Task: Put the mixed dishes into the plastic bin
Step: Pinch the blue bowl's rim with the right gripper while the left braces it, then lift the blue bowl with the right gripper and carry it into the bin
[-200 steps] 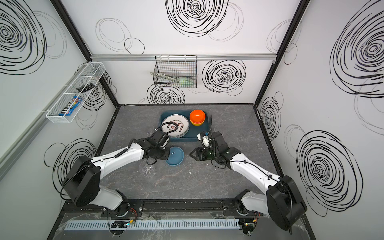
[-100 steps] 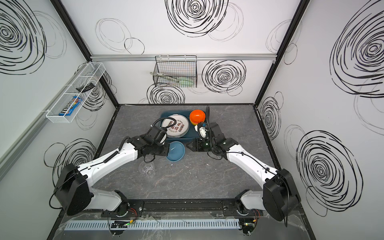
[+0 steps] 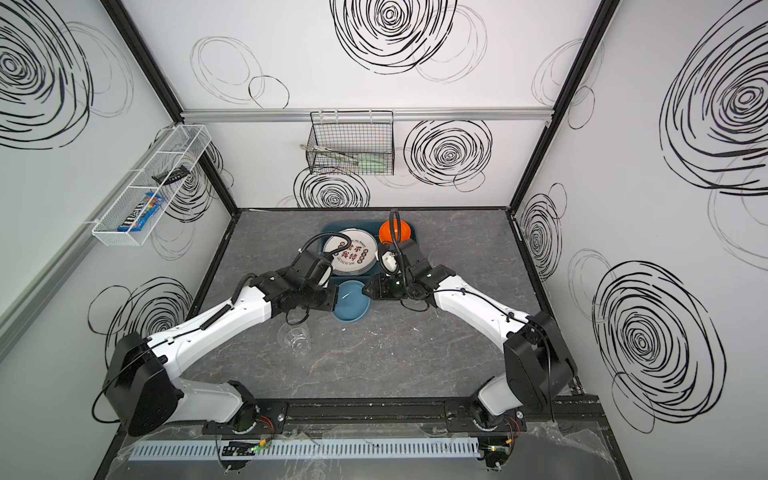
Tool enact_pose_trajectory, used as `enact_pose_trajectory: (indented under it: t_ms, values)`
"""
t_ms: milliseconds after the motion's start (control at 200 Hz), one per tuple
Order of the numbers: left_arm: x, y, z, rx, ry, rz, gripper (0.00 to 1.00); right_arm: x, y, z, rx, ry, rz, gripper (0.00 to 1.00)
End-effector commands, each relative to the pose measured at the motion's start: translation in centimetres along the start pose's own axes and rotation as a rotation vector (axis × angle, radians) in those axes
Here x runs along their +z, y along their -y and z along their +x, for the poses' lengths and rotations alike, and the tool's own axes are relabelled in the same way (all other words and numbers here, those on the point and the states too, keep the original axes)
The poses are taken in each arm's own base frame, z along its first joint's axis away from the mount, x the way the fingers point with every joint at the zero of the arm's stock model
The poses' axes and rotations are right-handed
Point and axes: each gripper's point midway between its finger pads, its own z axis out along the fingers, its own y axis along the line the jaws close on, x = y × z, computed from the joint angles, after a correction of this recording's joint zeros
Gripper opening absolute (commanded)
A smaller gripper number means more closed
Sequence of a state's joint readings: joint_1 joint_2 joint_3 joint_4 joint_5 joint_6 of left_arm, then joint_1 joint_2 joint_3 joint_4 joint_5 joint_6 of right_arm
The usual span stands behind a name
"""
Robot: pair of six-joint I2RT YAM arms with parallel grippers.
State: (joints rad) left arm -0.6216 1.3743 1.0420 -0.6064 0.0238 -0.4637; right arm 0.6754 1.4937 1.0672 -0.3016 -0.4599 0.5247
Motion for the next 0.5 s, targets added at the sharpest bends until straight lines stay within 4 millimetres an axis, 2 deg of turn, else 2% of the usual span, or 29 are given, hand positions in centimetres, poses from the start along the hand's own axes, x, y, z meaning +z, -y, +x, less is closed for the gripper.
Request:
enact_pose_trajectory:
  t_ms: [0,135,160,330,495]
  values:
    - [-1.6,1.1,-1.5,-0.01,0.062,0.043,0.02,0.5,0.0,0.0,0.016,-0.022,0.024,0.4]
    - [-1.9,1.1,-1.6,-0.014,0.071,0.048,0.02,0.7,0.1,-0.1,0.014,-0.02,0.028,0.31]
    - [-2.0,1.1,-1.6,-0.015,0.073,0.049,0.07,0.7,0.1,-0.1,0.012,-0.02,0.032,0.29]
    - [-2.5,1.0,-1.9,-0.027,0.087,0.053,0.14,0.7,0.8,-0.4,0.0,-0.014,0.075,0.16]
    - [-3.4,0.8,-2.3,-0.048,0.111,0.07,0.23,0.6,1.6,-1.0,-0.02,-0.001,0.13,0.09]
